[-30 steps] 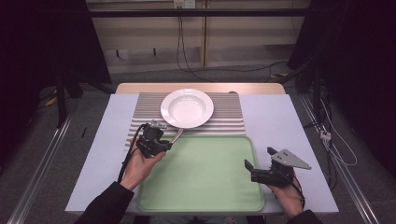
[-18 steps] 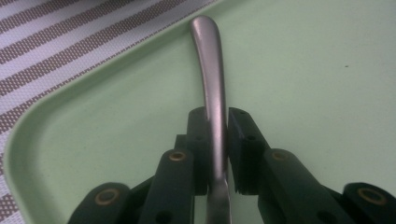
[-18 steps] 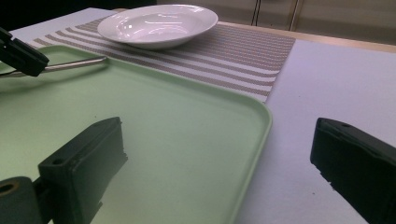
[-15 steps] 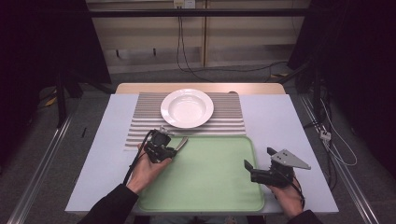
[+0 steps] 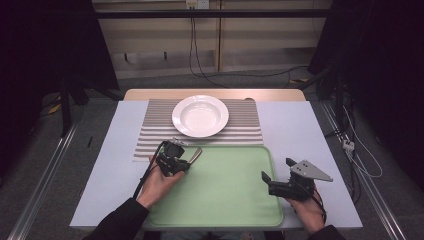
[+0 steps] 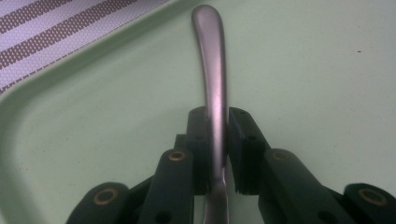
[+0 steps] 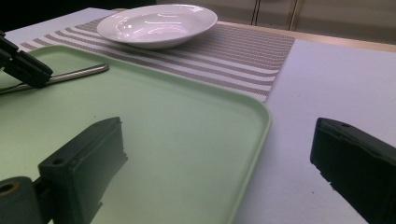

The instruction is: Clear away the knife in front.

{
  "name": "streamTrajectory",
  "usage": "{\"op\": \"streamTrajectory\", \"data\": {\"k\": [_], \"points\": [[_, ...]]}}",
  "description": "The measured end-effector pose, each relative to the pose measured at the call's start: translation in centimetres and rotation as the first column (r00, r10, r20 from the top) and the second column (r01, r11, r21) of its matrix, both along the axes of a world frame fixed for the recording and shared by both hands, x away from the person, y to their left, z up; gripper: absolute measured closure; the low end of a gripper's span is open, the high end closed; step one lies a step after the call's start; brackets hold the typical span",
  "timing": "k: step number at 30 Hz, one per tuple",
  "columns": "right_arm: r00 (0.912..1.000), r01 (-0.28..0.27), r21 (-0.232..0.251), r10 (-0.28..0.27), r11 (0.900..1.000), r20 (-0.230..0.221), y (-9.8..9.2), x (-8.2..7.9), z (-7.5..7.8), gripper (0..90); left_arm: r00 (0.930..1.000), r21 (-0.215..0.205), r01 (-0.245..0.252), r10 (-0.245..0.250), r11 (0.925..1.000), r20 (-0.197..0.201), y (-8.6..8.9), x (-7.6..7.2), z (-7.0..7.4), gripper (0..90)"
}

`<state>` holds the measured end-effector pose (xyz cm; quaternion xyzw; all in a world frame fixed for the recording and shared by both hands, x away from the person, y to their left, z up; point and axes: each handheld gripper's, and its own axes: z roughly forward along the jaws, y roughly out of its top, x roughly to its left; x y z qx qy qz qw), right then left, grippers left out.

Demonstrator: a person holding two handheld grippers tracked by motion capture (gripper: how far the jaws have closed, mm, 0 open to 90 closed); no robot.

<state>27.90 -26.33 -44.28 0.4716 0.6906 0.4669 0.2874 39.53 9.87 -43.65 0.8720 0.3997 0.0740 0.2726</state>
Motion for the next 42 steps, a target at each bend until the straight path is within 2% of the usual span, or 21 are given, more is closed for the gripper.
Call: {"op": "streamTrajectory", "data": {"k": [3,4,14,19,21,25,29,33,35,37,39,41,42], "points": [[1.0,0.001,0.0,-0.001,1.0,0.0,0.0,0.0,0.0,2.7,1.0,0.015,0.003,-0.003,0.9999,0.0,0.0,-0.2,0.1,79.5],[1.0,0.0,0.0,0.0,1.0,-0.001,0.0,0.0,0.0,2.7,1.0,0.006,0.0,0.0,1.0,-0.005,0.1,-0.3,0.1,79.5],[1.0,-0.004,-0.002,0.004,1.0,0.001,0.0,0.1,0.0,2.7,0.9998,0.021,0.005,-0.004,0.9998,-0.022,0.6,-1.2,0.3,79.5],[1.0,-0.006,-0.001,0.006,1.0,0.001,0.0,0.0,0.0,2.7,0.9988,-0.013,0.01,-0.01,0.9999,-0.047,1.3,-1.5,0.2,78.1],[1.0,-0.007,0.0,0.007,1.0,0.002,0.0,0.0,0.0,2.7,0.9986,-0.02,0.012,-0.013,0.9997,-0.052,1.6,-1.4,0.3,70.9],[0.9999,-0.012,-0.002,0.012,1.0,0.003,0.1,0.0,0.0,2.7,0.9988,-0.035,0.041,-0.042,0.9985,-0.023,1.8,-1.3,0.3,56.6],[0.9999,-0.012,0.001,0.012,1.0,0.001,0.1,0.1,-0.1,2.7,0.9965,-0.027,0.062,-0.06,0.9977,0.057,1.6,-1.3,0.6,33.4],[0.9999,-0.012,0.004,0.012,1.0,0.0,0.1,0.1,-0.1,2.7,0.9939,-0.035,0.05,-0.046,0.9982,0.1,1.5,-1.3,1.1,16.2],[0.9999,-0.015,0.005,0.015,1.0,0.0,0.1,0.1,-0.1,2.7,0.9911,-0.063,0.088,-0.081,0.9942,0.106,1.4,-1.3,1.2,13.1],[0.9999,-0.016,0.005,0.016,1.0,-0.001,0.1,0.1,-0.1,2.7,0.9872,-0.07,0.111,-0.102,0.9913,0.123,1.1,-1.5,1.3,12.3],[0.9998,-0.019,0.005,0.019,1.0,0.0,0.1,0.1,-0.1,2.7,0.9824,-0.069,0.131,-0.12,0.989,0.143,0.8,-1.8,1.3,18.2],[0.9998,-0.021,0.004,0.021,1.0,0.001,0.2,0.1,-0.1,2.7,0.9786,-0.078,0.167,-0.156,0.9828,0.135,0.5,-2.0,1.2,25.0],[0.9998,-0.02,0.003,0.02,1.0,-0.001,0.2,0.1,-0.1,2.7,0.9751,-0.072,0.178,-0.167,0.9814,0.146,0.3,-2.1,1.1,29.7]]}}
